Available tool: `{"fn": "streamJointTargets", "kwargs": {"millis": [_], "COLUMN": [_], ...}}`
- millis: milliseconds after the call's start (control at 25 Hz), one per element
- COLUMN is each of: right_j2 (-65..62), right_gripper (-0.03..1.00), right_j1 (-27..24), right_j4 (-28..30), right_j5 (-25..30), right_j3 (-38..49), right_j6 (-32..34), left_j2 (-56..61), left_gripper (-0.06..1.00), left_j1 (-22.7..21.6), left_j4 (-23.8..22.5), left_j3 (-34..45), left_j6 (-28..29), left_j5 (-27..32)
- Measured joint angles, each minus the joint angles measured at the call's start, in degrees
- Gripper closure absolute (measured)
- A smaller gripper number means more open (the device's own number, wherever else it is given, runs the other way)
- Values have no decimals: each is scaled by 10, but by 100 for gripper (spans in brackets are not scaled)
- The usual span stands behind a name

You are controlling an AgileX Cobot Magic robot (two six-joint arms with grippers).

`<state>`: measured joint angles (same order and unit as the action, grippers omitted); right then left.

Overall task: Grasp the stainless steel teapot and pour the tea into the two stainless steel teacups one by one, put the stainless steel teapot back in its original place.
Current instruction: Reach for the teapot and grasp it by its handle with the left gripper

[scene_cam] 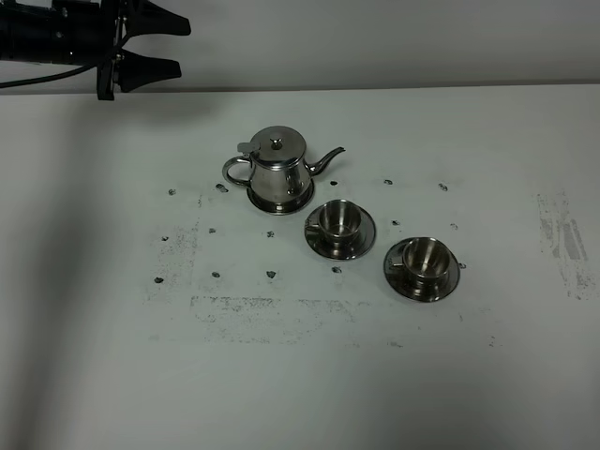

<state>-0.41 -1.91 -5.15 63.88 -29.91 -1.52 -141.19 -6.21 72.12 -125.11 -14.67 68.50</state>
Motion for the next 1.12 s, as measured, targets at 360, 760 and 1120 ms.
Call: {"fn": "streamJointTargets", "kwargs": {"millis": [360,760,1120], "right_j2": [0,0,0], "right_gripper": [49,49,49], "right_j1": [41,91,91], "right_j4": [0,-1,-1], "right_j5": [0,0,0], "right_j3": [0,0,0], "right_j6": [0,0,0], "left_j2": [0,0,3], "left_gripper": [35,35,35], "left_j1": [0,-1,-1], "left_j4": [0,0,-2], "left_j3": [0,0,0], "left_j6": [0,-1,-10], "left_j5": [0,0,0]}}
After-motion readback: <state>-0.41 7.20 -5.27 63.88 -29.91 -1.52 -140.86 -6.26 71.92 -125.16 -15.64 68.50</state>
